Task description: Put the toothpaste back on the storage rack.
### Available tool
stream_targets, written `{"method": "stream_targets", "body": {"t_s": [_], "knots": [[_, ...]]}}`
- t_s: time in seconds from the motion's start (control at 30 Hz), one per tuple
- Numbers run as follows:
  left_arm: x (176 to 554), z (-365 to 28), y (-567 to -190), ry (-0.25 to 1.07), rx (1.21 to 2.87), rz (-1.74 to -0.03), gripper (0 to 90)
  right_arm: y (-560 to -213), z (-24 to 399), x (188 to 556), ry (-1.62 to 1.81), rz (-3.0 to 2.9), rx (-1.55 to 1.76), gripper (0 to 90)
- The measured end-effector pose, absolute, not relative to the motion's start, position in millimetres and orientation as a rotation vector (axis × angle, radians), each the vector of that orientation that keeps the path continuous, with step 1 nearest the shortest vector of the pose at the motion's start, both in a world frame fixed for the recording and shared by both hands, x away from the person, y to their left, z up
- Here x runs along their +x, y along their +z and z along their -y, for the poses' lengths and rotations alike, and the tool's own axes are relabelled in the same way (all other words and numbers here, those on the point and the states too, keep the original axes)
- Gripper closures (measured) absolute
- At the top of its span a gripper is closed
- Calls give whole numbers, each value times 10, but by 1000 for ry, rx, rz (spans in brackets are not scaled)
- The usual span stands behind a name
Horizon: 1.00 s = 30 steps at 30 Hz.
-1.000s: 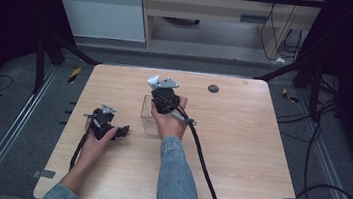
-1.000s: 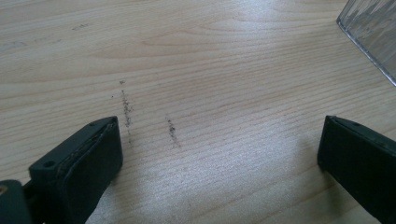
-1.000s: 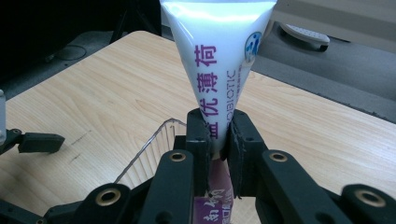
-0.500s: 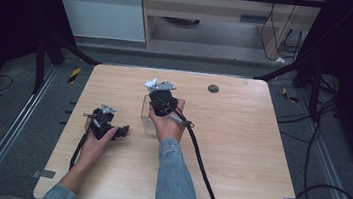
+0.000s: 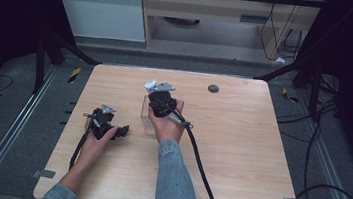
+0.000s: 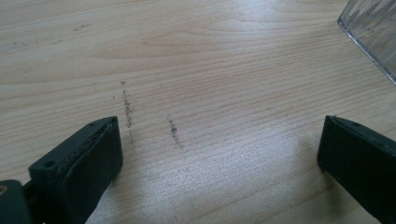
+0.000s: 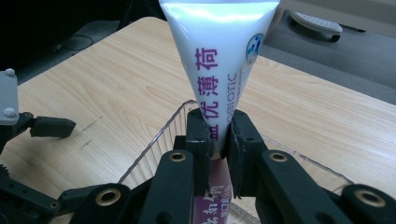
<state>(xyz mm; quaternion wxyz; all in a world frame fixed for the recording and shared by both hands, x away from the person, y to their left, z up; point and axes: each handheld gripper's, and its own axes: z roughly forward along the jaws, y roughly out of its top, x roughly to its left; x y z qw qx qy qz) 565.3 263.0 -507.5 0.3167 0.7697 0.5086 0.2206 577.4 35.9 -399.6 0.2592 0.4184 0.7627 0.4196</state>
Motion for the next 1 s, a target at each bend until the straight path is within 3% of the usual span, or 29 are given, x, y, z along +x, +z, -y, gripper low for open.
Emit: {"method": "stream_targets", "body": {"t_s": [1.0], "knots": [[5658, -2639, -5077, 580, 2021, -1339, 0, -3982, -520, 5863, 1085, -2105, 1115, 792]]}}
